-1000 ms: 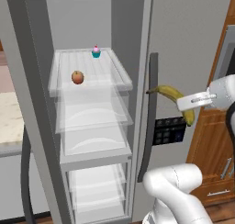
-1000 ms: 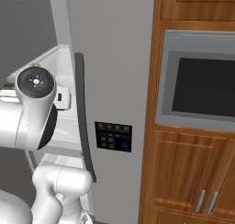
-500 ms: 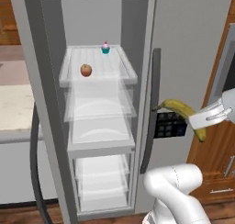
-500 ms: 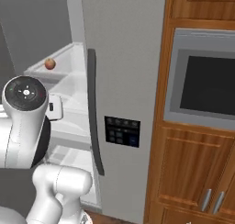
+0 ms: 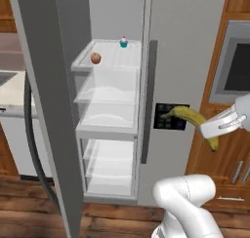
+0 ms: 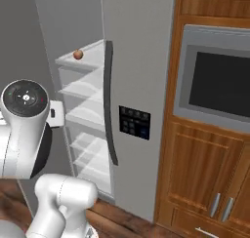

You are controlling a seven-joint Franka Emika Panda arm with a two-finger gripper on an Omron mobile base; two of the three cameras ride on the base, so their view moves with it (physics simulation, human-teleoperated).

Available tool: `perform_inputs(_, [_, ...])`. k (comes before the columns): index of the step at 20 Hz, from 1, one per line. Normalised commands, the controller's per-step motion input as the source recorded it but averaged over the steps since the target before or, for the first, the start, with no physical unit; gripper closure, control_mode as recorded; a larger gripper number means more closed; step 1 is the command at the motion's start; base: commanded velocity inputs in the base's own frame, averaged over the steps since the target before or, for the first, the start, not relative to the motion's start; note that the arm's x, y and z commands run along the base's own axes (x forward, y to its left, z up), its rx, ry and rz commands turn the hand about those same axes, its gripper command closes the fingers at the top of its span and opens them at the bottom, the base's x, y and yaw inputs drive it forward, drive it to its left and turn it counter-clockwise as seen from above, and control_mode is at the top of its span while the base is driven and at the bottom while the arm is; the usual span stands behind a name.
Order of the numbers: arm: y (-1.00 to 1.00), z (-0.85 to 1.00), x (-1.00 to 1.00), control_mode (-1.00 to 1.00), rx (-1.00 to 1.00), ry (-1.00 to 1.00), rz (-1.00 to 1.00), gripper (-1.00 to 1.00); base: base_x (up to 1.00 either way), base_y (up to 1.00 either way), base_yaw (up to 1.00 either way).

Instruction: Pick up the peach and banana from the fridge and place one fruit on each plate on the dining counter.

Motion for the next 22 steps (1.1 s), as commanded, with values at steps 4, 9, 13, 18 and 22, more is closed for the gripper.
perform_inputs(4, [0.00,0.00,0.00,1.00,0.00,0.00,0.00,1.00,-0.85,-0.38,0.47])
perform_inputs(9, [0.00,0.00,0.00,1.00,0.00,0.00,0.00,1.00,-0.90,-0.10,0.59])
perform_inputs(13, [0.00,0.00,0.00,1.00,0.00,0.00,0.00,1.00,-0.97,-0.05,0.63])
perform_inputs(18, [0.00,0.00,0.00,1.00,0.00,0.00,0.00,1.00,-0.99,-0.16,0.61])
perform_inputs(22, [0.00,0.00,0.00,1.00,0.00,0.00,0.00,1.00,-1.00,-0.26,0.59])
